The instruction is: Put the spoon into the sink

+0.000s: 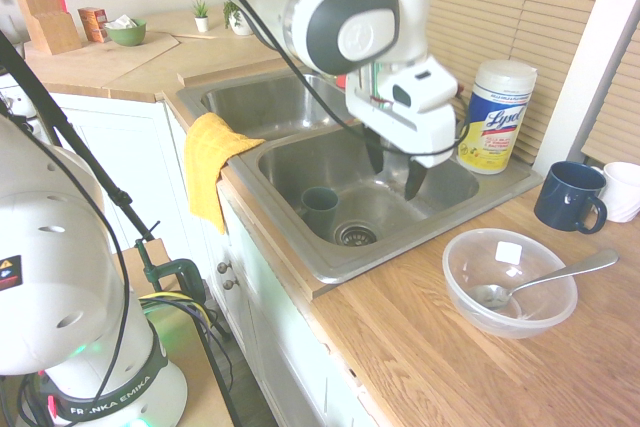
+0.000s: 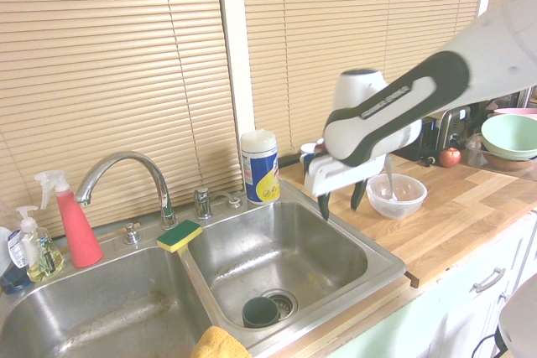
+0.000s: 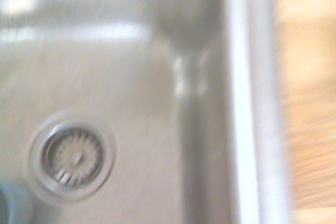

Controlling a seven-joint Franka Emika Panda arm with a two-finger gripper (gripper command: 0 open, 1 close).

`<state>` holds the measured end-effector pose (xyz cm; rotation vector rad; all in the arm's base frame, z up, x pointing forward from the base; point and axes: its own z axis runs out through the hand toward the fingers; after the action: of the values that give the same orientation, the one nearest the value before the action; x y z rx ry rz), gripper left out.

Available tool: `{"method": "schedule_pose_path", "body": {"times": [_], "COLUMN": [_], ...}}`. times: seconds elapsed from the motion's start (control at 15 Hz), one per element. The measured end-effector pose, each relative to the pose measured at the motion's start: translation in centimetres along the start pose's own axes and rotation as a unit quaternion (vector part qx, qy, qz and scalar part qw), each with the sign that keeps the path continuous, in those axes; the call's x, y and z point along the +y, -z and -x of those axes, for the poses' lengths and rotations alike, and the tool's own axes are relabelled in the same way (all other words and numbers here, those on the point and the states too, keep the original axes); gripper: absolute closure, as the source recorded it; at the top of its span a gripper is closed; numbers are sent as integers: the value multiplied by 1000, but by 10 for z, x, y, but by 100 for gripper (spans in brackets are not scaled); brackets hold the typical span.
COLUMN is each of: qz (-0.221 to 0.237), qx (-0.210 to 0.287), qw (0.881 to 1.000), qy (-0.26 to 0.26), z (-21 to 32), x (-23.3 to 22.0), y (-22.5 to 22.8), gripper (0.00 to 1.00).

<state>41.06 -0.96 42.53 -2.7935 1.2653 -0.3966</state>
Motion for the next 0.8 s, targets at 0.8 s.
{"method": "schedule_pose_path", "body": {"times": [0.8], "qz": [-44], "qx": [73], "qw": [988], "qy": [-128], "z": [-96], "x": [95], "y": [22], "gripper": [0]}}
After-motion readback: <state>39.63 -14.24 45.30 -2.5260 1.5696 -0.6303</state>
